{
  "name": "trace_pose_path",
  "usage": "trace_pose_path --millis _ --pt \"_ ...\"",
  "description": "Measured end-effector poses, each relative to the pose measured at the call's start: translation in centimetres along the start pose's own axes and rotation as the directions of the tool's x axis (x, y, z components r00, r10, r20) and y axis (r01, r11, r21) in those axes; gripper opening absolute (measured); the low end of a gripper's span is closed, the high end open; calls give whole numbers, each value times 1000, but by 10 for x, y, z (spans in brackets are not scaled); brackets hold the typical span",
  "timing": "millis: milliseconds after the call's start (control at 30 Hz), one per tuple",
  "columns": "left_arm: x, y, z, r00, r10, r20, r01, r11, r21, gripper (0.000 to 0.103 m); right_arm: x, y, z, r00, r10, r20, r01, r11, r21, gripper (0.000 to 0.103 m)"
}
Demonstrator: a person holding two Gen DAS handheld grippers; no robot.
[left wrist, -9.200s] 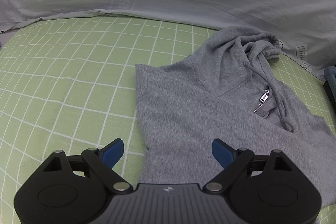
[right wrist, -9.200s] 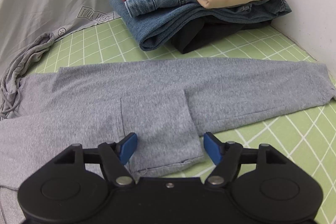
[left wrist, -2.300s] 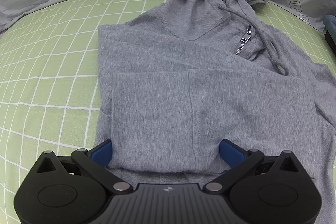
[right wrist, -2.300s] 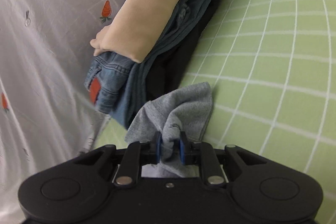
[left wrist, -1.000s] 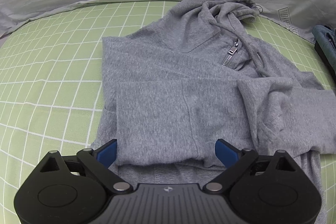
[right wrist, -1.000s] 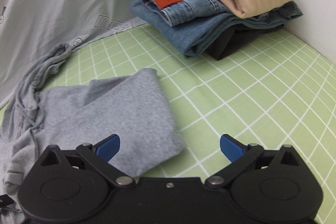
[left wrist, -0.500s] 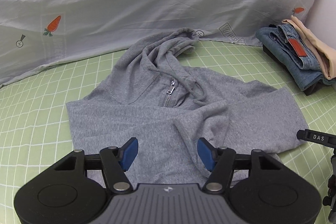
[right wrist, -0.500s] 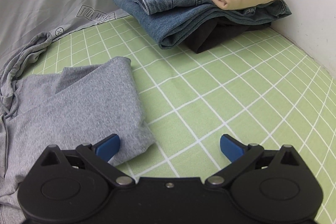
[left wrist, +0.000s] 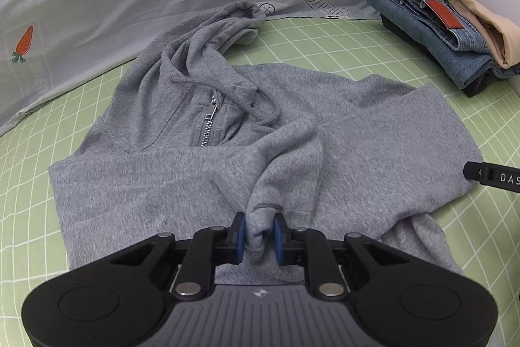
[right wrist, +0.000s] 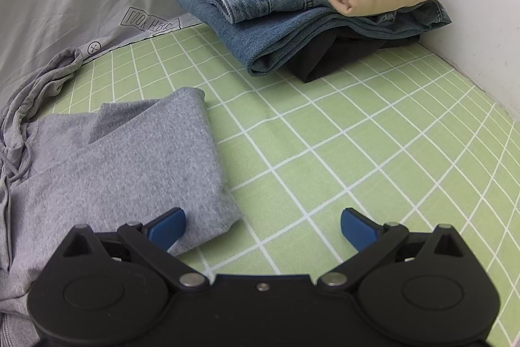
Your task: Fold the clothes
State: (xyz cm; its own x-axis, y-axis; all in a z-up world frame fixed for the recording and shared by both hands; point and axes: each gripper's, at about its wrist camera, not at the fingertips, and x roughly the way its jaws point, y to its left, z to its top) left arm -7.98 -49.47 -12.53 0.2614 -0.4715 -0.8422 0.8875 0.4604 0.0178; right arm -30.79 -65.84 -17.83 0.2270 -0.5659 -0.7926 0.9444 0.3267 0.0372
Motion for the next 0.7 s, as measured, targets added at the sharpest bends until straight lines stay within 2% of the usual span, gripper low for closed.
trace_pose_path --millis 100,267,500,700 --pt "-6 4 2 1000 -7 26 8 1000 -29 15 -2 2 1 1000 3 4 -3 1000 -5 103" --pt "-27 14 7 994 14 112 -9 999 -47 14 -8 8 3 1000 12 22 -12 1000 -20 103" --pt "-48 50 9 972 146 185 -116 980 -164 12 -15 12 5 999 21 46 -19 999 -32 103" --pt "-71 88 5 936 270 226 -204 939 -278 12 -18 16 3 999 24 48 -22 999 -49 103"
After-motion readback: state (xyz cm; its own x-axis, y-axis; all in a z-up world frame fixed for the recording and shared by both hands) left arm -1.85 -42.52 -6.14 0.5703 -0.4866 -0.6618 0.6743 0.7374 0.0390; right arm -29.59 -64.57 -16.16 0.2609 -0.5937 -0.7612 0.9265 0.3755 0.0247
